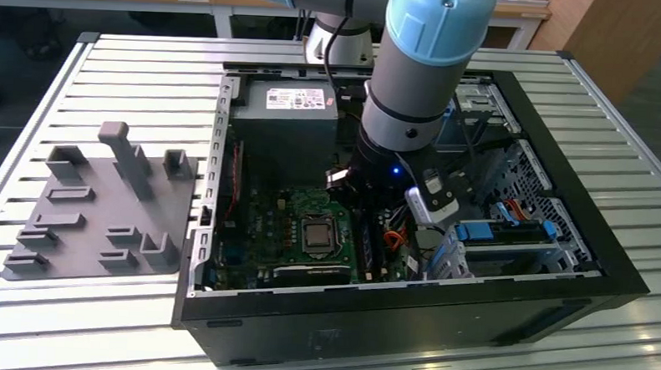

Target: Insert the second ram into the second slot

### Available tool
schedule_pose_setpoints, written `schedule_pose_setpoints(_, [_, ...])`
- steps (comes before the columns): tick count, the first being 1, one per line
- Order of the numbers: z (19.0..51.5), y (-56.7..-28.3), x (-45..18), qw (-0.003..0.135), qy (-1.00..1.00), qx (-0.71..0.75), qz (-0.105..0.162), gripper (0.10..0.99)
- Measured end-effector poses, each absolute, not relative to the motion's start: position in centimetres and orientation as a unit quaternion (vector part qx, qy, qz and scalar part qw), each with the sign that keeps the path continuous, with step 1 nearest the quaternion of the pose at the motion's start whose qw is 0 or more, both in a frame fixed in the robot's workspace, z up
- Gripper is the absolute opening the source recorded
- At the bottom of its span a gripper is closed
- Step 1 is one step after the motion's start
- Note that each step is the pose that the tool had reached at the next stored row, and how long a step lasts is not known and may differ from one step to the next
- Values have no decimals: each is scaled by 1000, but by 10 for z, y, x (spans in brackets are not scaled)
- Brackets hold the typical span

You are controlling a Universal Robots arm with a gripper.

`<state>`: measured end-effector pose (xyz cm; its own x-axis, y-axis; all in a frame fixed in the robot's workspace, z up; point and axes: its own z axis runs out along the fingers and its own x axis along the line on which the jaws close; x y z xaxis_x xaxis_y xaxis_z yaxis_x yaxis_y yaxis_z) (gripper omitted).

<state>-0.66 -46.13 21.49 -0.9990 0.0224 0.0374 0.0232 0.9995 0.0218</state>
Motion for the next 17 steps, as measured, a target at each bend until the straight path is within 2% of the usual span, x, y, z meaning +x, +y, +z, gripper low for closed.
schedule_pose_setpoints(17, [210,-461,-7,19,-1000,-11,-11,137])
